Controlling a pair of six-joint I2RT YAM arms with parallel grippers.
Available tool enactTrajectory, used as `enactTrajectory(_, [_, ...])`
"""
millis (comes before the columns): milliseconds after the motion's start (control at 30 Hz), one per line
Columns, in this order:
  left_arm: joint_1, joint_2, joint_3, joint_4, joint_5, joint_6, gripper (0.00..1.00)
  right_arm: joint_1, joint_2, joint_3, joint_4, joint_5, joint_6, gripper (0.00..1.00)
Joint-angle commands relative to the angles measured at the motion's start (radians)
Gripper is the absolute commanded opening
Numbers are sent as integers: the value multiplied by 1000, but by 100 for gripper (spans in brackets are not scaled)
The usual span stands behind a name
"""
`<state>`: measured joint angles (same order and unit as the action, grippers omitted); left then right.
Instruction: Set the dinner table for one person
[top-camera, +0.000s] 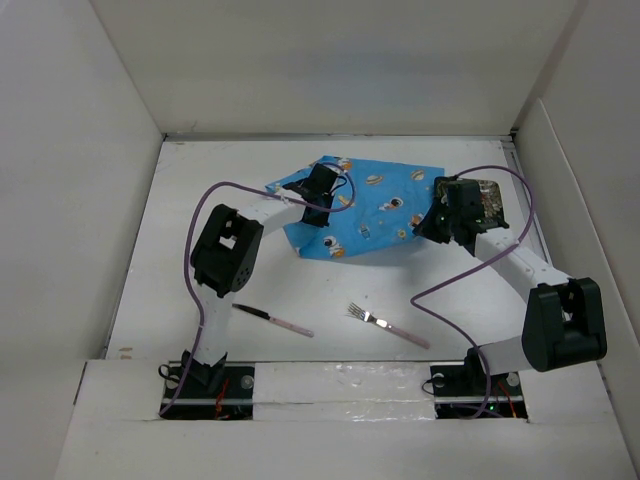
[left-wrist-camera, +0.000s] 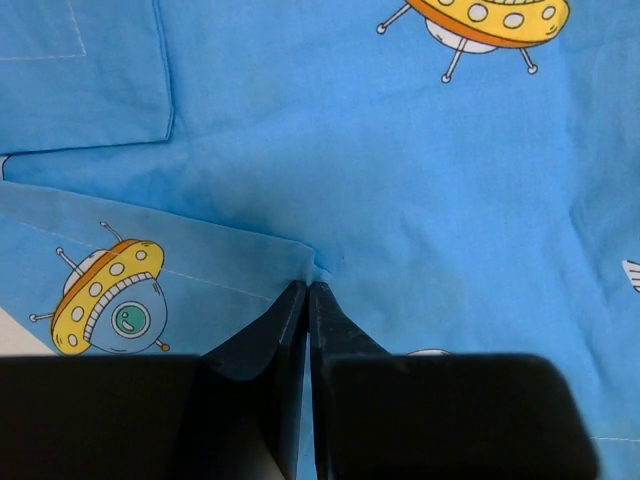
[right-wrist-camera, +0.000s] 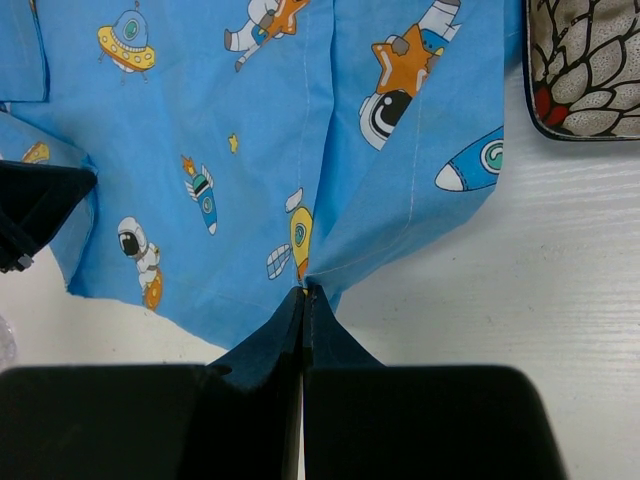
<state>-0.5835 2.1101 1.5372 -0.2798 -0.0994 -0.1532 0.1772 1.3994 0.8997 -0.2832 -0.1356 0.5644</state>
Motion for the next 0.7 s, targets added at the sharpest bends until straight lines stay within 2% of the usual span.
enactTrajectory(0, [-6,-39,-22,-42,-5,9,0,-5,-4,11,13,2,-17,0])
enactTrajectory(133, [-6,-94,-14,-39,-3,-9,0,-5,3,18,9,7,-21,0])
enactTrajectory(300, [53,-280,-57,-15,23,-78,0,-5,0,21,-5,17,-23,0])
enactTrajectory(433, [149,-503,-192,48,75,-196,0,-5,-10,11,-22,27,-29,0])
enactTrajectory(467, [210,-577,-272,82,93,-235,0,-5,-20,21,-48,24,-31,0])
enactTrajectory(500, [211,-578,-273,82,93,-235,0,-5,-20,21,-48,27,-29,0])
enactTrajectory(567, [261,-677,-322,99,135,-281,0,-5,-63,54,-68,37,-31,0])
enactTrajectory(667, [327,-795,-309,94,148,-334,0,4,-147,152,-137,82,-31,0])
